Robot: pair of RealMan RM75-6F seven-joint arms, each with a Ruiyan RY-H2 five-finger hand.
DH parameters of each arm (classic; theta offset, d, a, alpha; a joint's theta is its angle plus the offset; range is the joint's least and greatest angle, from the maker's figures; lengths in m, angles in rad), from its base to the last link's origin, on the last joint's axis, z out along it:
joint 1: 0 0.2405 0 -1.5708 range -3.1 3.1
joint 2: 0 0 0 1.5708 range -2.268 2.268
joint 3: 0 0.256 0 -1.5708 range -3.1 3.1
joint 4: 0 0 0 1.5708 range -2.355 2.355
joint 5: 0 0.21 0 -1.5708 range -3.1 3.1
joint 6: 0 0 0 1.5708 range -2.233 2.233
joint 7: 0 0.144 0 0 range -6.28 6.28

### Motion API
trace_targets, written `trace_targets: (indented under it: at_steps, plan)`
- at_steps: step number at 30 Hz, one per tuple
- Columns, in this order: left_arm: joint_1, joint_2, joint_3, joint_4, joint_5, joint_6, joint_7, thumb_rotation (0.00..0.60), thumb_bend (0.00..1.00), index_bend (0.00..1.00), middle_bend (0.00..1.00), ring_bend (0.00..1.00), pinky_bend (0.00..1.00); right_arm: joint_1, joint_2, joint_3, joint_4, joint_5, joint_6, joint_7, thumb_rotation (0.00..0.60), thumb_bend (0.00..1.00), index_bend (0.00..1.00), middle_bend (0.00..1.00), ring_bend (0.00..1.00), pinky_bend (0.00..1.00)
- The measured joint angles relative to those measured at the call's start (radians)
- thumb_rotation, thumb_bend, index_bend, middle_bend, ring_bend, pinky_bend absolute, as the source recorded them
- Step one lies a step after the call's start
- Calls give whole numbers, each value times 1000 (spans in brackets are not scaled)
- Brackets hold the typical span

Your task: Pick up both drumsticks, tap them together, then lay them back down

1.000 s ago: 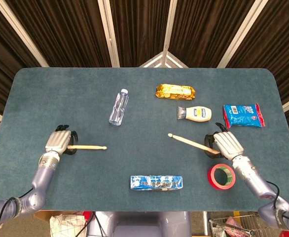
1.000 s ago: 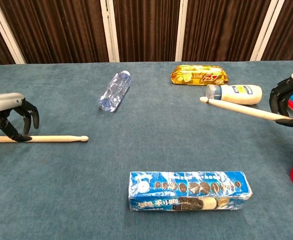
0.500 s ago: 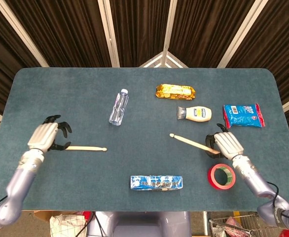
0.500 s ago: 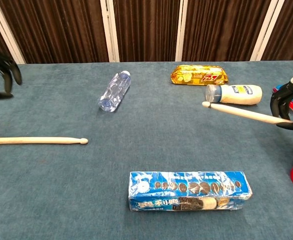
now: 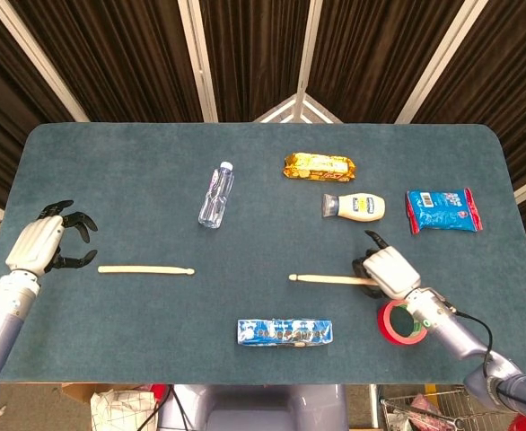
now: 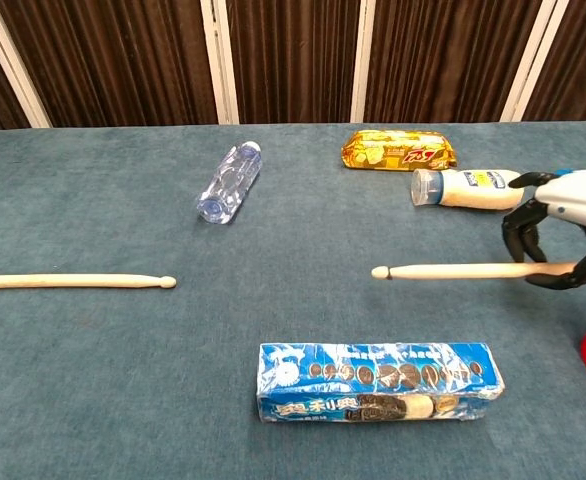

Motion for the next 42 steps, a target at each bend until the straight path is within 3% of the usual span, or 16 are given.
trace_targets:
  at_steps: [27, 42]
  plan:
    - [-11, -29, 33, 67, 19, -14, -29, 600, 399, 421, 501, 77, 0, 73, -114, 10, 136, 53, -99, 33, 600, 458, 809, 646, 457, 14]
    - [-14, -37, 43, 73, 16, 2, -14, 600, 399, 420, 501, 77, 0, 87, -76, 7, 66, 122, -230, -31, 600, 458, 385, 412, 348, 14]
